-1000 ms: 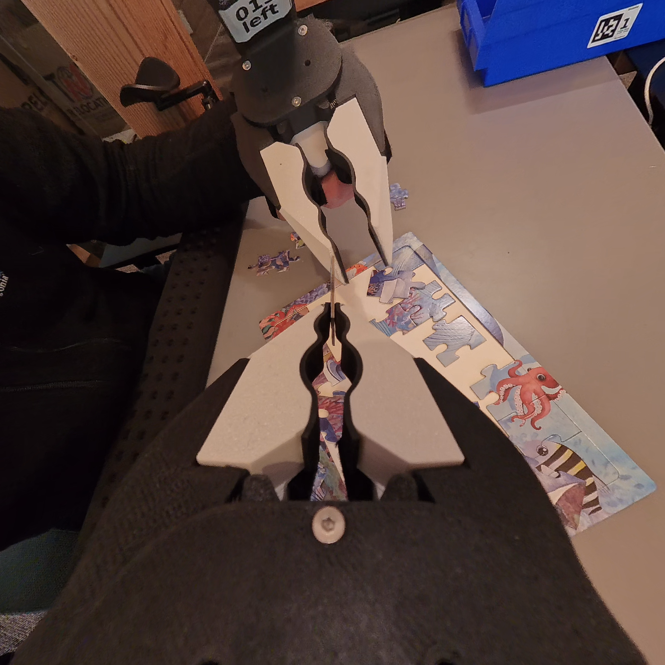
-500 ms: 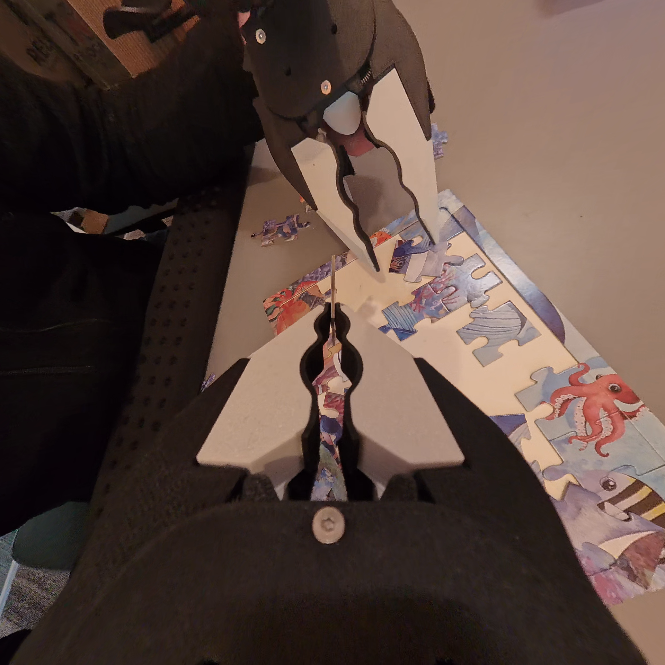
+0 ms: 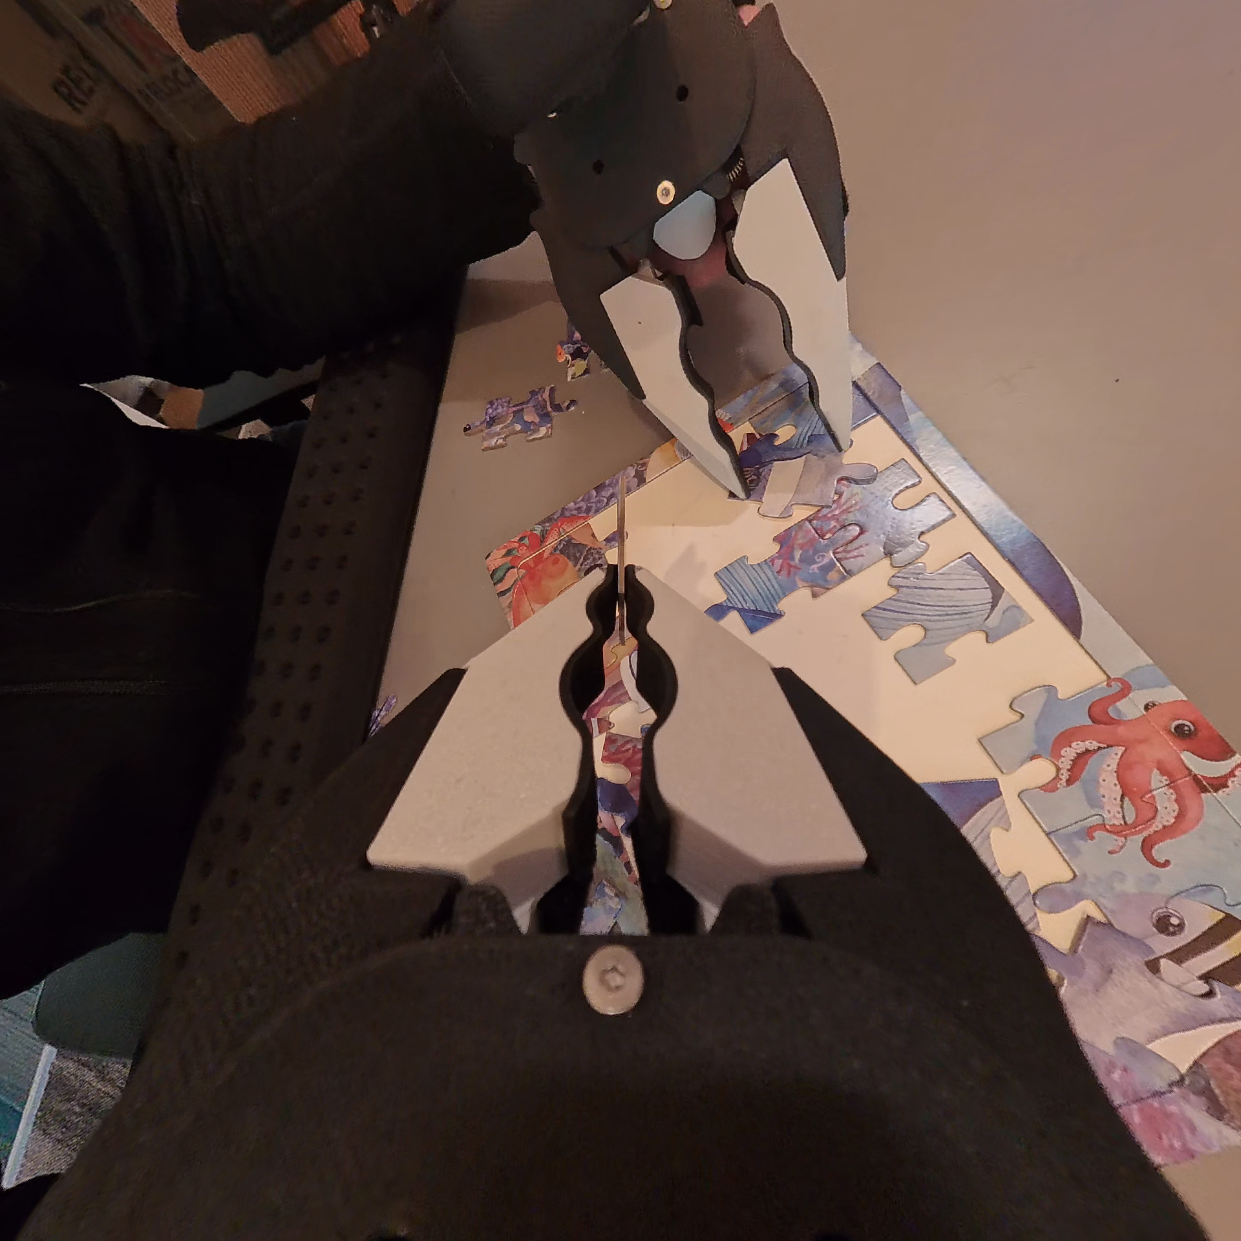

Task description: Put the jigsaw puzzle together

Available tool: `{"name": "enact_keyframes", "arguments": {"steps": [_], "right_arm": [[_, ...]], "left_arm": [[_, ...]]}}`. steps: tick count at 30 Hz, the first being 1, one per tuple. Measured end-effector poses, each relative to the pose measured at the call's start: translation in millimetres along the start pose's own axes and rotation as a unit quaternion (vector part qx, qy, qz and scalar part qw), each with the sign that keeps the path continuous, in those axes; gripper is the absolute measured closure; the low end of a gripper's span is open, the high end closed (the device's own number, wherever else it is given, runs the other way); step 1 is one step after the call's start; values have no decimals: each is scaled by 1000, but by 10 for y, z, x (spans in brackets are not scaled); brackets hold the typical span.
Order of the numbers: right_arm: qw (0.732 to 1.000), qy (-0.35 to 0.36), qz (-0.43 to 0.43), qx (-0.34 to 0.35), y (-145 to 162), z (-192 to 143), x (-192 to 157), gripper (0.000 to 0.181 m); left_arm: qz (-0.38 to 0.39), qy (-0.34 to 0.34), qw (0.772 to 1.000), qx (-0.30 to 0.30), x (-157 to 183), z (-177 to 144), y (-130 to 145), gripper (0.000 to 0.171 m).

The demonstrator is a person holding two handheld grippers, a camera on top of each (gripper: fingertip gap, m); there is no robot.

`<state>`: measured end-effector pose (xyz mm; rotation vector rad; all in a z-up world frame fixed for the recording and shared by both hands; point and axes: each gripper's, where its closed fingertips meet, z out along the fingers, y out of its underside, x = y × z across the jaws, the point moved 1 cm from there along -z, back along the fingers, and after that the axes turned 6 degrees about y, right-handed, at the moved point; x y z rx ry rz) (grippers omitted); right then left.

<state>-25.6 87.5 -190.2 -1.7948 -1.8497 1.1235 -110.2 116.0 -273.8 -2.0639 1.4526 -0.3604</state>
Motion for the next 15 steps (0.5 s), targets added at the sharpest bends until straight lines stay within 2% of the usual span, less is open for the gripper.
{"name": "enact_keyframes", "arguments": {"steps": [6, 15], "right_arm": [[1000, -1, 3, -4, 26, 32, 16, 181], [1000, 8, 14, 1, 30, 16, 84, 181]], "left_arm": [[-9, 19, 1000, 2, 56, 44, 0, 151], [0, 22, 1000, -14, 114, 12, 16, 160]]}}
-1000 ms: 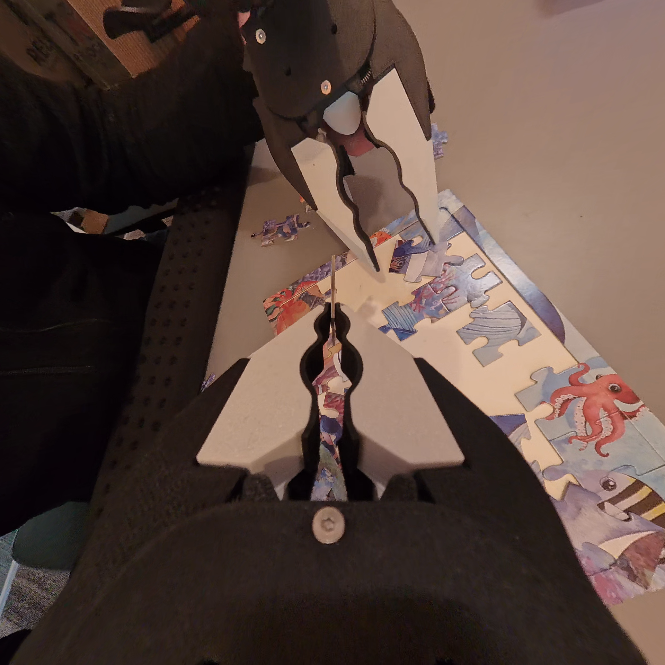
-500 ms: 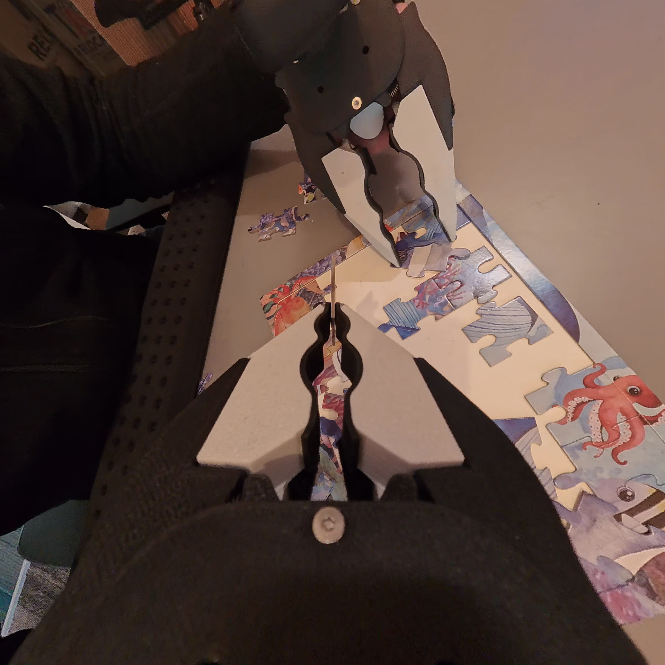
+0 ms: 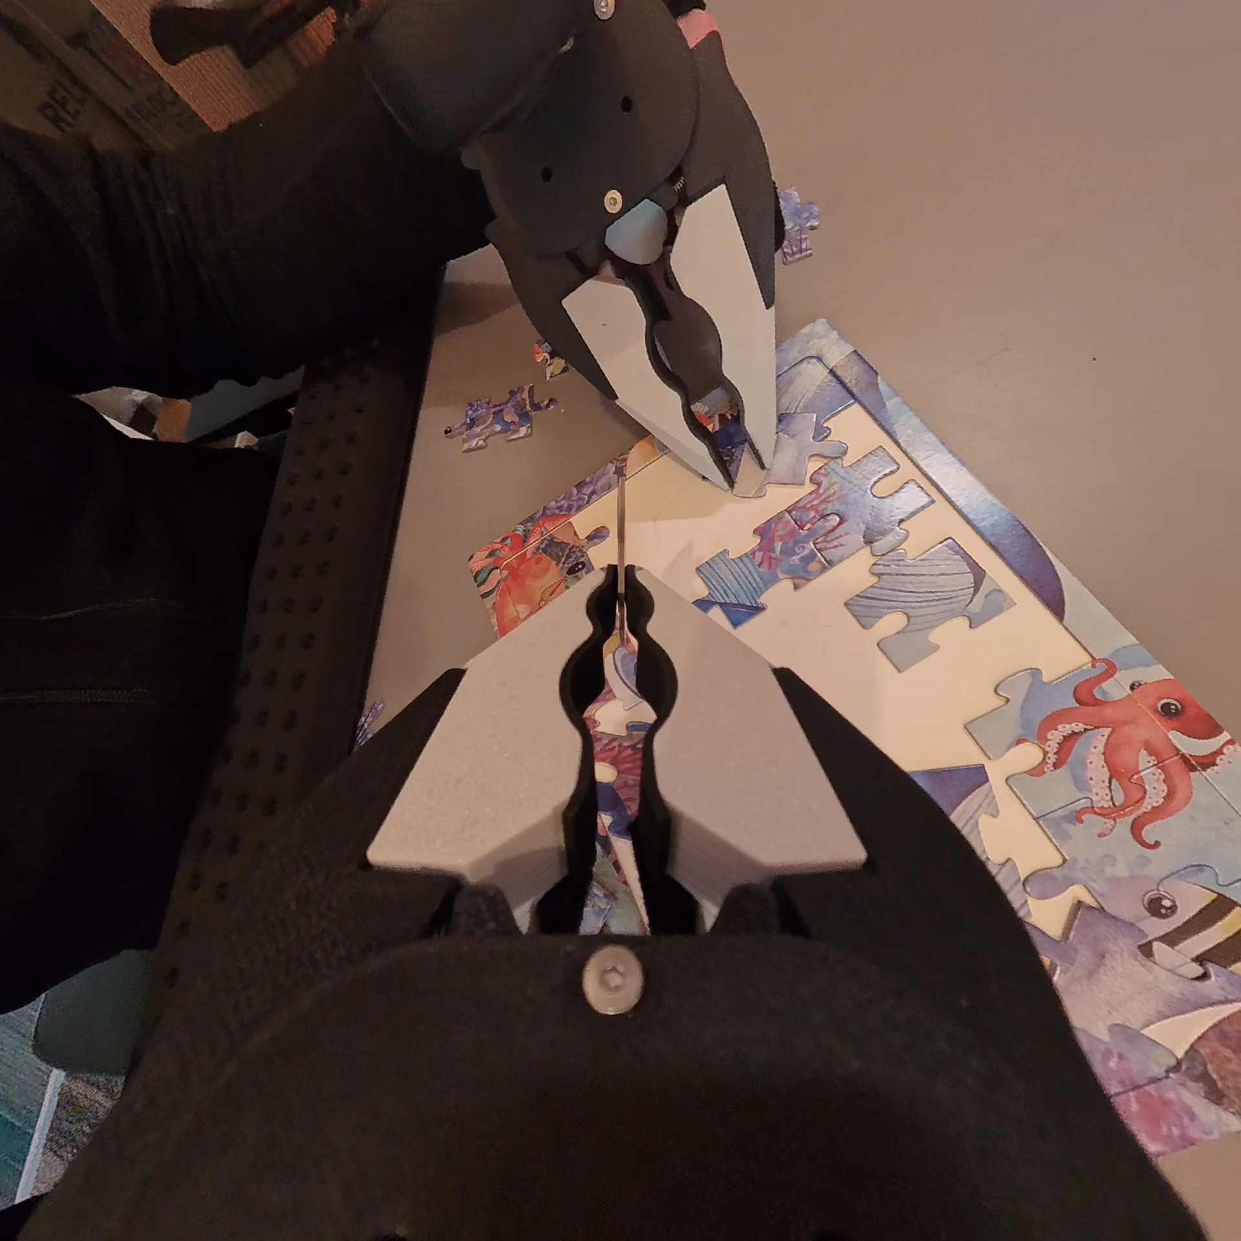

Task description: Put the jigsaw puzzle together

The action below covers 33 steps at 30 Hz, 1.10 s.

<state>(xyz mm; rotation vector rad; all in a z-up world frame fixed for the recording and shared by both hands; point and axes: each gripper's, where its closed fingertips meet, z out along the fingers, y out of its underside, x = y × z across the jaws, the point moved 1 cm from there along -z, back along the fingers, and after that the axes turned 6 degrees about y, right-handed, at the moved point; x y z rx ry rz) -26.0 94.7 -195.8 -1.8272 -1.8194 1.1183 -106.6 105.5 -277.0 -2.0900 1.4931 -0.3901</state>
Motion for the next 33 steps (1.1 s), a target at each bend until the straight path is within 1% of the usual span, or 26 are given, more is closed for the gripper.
{"name": "enact_keyframes", "arguments": {"steps": [4, 5, 7, 8, 9, 13, 17, 19, 20, 21, 33], "right_arm": [[1000, 5, 4, 2, 3, -10, 33, 181], [1000, 7, 6, 2, 4, -11, 47, 181], [1000, 11, 10, 5, 2, -16, 73, 181], [1000, 13, 12, 6, 2, -20, 84, 181], [1000, 14, 13, 7, 3, -22, 93, 181], [1000, 15, 16, 8, 6, -33, 113, 181], [1000, 15, 16, 9, 6, -38, 115, 181], [1000, 15, 16, 9, 5, -41, 114, 181], [1000, 15, 15, 9, 3, -44, 113, 181], [1000, 15, 15, 10, 2, -46, 112, 181], [1000, 14, 13, 9, 7, -49, 110, 181]], "left_arm": [[-8, -9, 1000, 18, -51, -58, -42, 150], [-11, -13, 1000, 22, -67, -65, -48, 142], [-23, -16, 999, 19, -94, -56, -24, 119], [-27, -19, 999, 11, -110, -42, 9, 115], [-27, -17, 999, 5, -110, -27, 37, 114], [-48, -1, 999, 16, -108, -15, 44, 115], [-63, 19, 997, 30, -89, -3, 54, 119], [-61, 19, 997, 31, -88, -2, 51, 122], [-57, 15, 998, 31, -94, -1, 47, 129], [-55, 15, 998, 30, -89, -1, 44, 131], [-29, -7, 999, 17, -102, -15, 32, 137]]}}
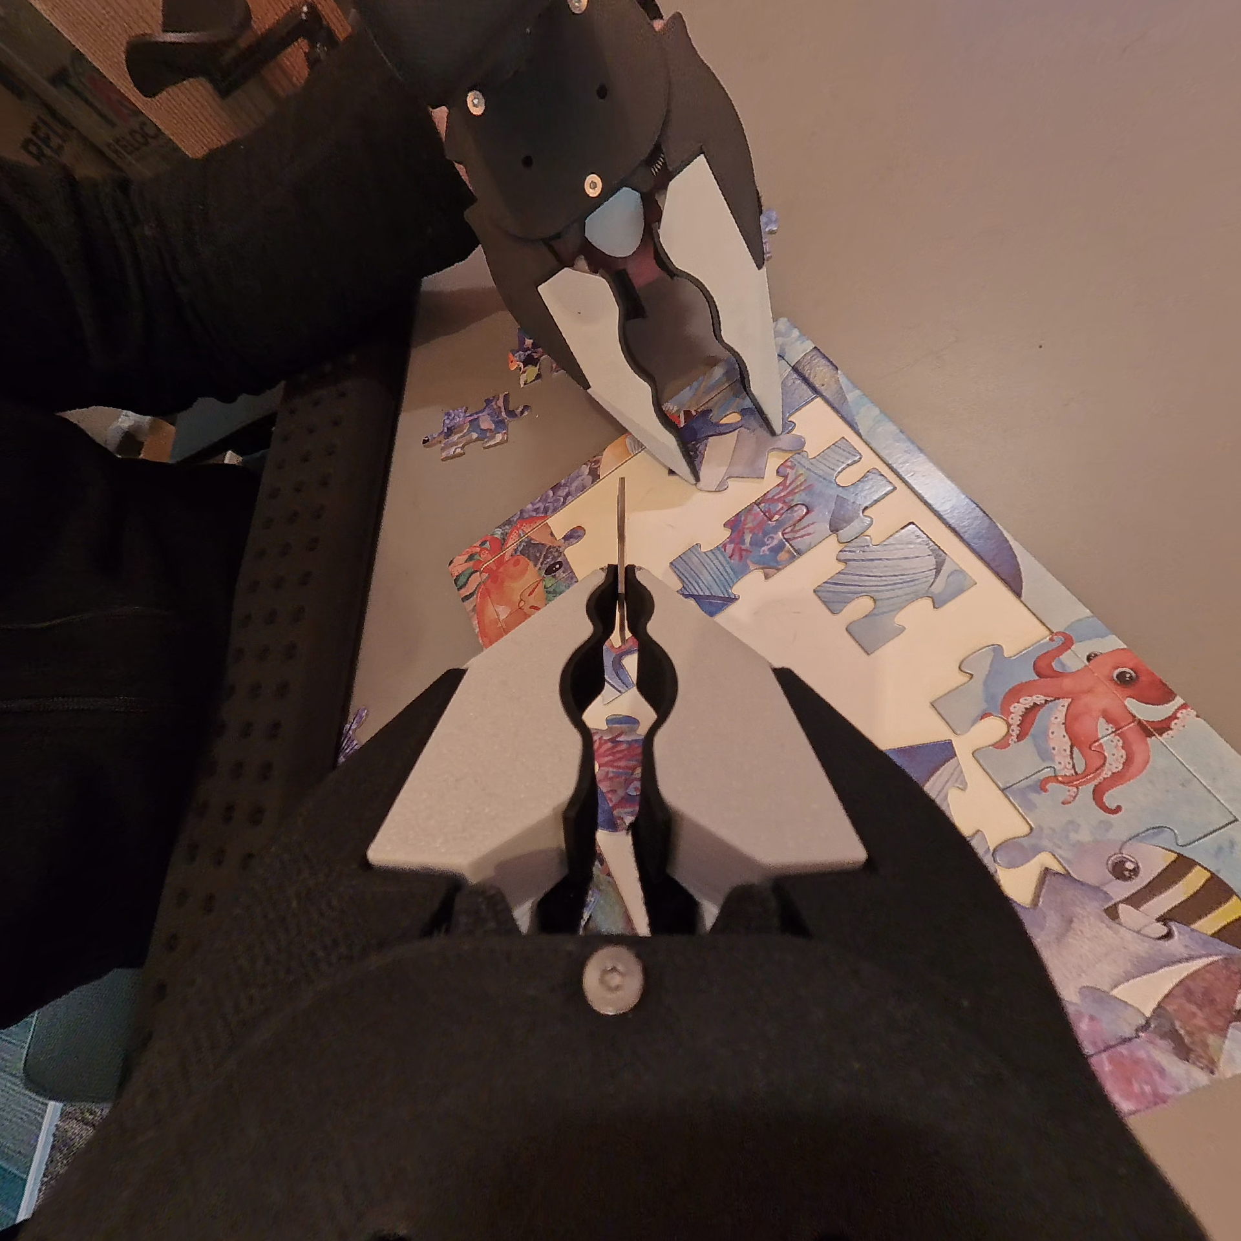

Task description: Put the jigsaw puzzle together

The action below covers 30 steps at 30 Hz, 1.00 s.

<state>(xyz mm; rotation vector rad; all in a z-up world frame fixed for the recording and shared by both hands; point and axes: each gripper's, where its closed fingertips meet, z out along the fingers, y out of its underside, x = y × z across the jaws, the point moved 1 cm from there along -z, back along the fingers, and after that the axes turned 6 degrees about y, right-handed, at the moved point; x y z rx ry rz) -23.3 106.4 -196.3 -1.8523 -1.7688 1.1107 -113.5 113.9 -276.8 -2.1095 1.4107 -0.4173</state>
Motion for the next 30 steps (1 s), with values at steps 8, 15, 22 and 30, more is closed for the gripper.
{"name": "enact_keyframes", "arguments": {"steps": [8, 15, 22, 30], "right_arm": [[1000, -2, 0, -2, 9, 17, -6, 181], [1000, -3, -1, -1, 5, 11, -7, 181], [1000, -3, -1, -1, 4, 13, -10, 181], [1000, -3, -3, -2, 5, 19, -17, 181]], "left_arm": [[2, -13, 1000, -1, -22, -28, -7, 161], [-15, -67, 997, 24, -248, -137, -54, 137], [-48, -107, 993, 4, -450, -123, 74, 127], [-58, -75, 996, 3, -360, -72, 88, 139]]}}
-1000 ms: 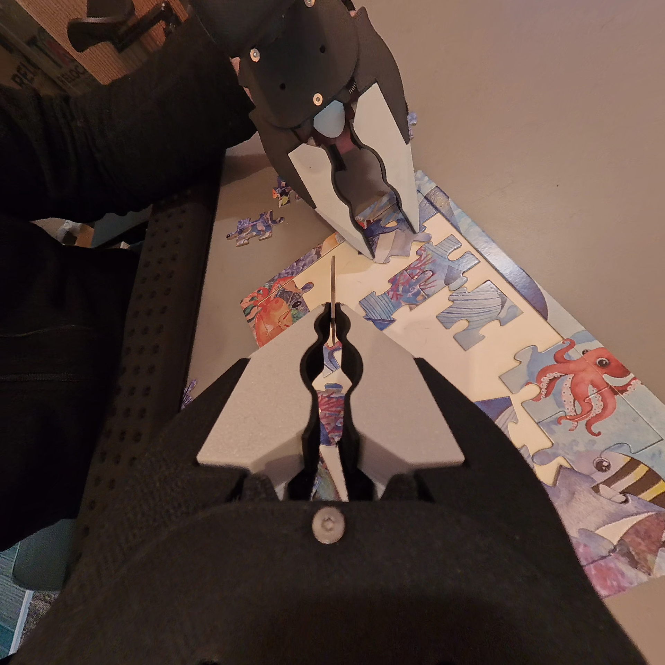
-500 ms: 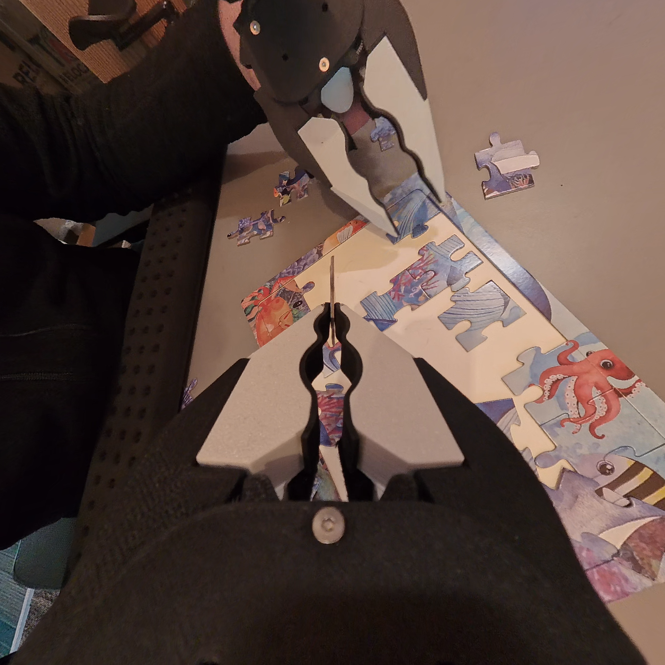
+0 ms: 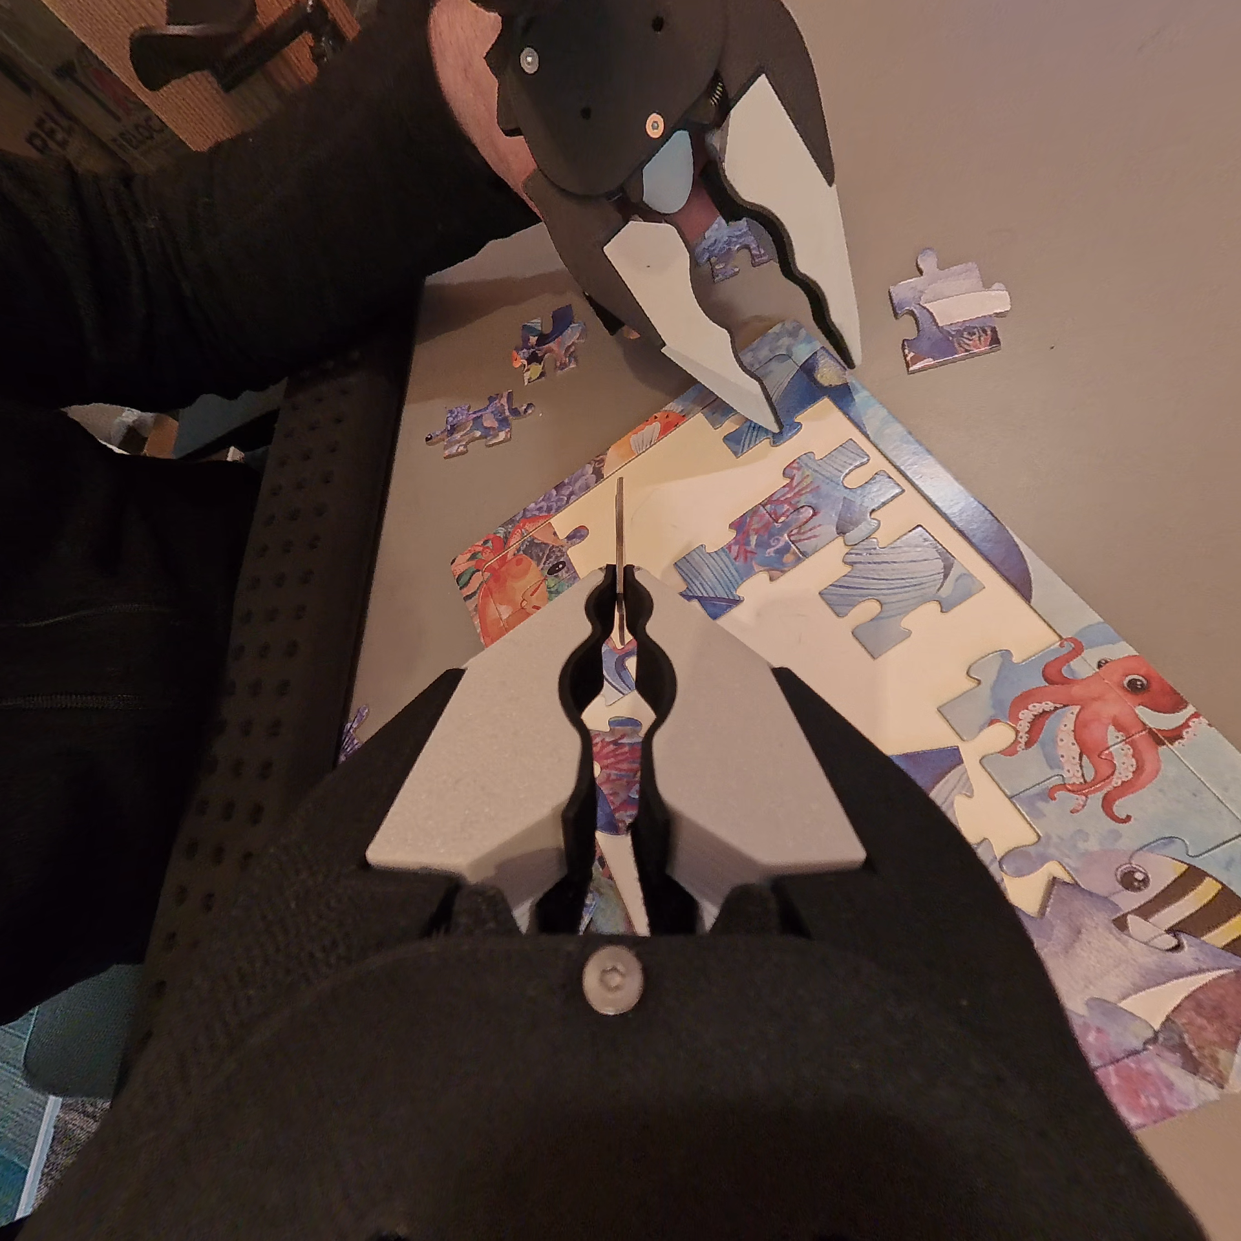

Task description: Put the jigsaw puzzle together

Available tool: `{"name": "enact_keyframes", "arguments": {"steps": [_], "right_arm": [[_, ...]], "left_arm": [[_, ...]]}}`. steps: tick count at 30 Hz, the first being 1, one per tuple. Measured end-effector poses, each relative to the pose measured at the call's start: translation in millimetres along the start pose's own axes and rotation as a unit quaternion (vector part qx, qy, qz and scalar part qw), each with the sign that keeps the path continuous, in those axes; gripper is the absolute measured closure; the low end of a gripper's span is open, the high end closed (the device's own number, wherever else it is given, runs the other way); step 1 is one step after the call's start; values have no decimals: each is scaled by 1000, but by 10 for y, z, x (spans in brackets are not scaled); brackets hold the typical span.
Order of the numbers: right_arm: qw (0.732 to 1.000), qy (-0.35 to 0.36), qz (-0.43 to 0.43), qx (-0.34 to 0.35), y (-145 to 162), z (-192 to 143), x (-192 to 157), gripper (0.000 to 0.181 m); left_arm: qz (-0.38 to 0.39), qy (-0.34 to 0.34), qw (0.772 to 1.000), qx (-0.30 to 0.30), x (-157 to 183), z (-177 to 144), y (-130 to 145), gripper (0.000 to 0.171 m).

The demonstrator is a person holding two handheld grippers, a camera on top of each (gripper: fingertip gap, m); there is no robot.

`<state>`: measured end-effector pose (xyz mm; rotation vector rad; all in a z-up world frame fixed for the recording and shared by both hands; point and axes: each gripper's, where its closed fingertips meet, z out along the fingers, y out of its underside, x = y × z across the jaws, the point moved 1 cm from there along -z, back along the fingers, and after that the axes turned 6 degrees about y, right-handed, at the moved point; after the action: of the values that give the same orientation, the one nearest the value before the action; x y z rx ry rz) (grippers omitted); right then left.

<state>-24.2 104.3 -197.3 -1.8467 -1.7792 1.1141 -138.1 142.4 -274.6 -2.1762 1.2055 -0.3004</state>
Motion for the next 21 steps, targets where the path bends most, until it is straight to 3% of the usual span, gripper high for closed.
{"name": "enact_keyframes", "arguments": {"steps": [8, 21], "right_arm": [[1000, -1, -1, 0, 0, 4, -4, 181], [1000, -3, -3, 0, -7, 11, -20, 181]], "left_arm": [[5, 15, 1000, -1, 59, 12, -4, 151], [14, 19, 1000, 20, 110, -42, -113, 144]]}}
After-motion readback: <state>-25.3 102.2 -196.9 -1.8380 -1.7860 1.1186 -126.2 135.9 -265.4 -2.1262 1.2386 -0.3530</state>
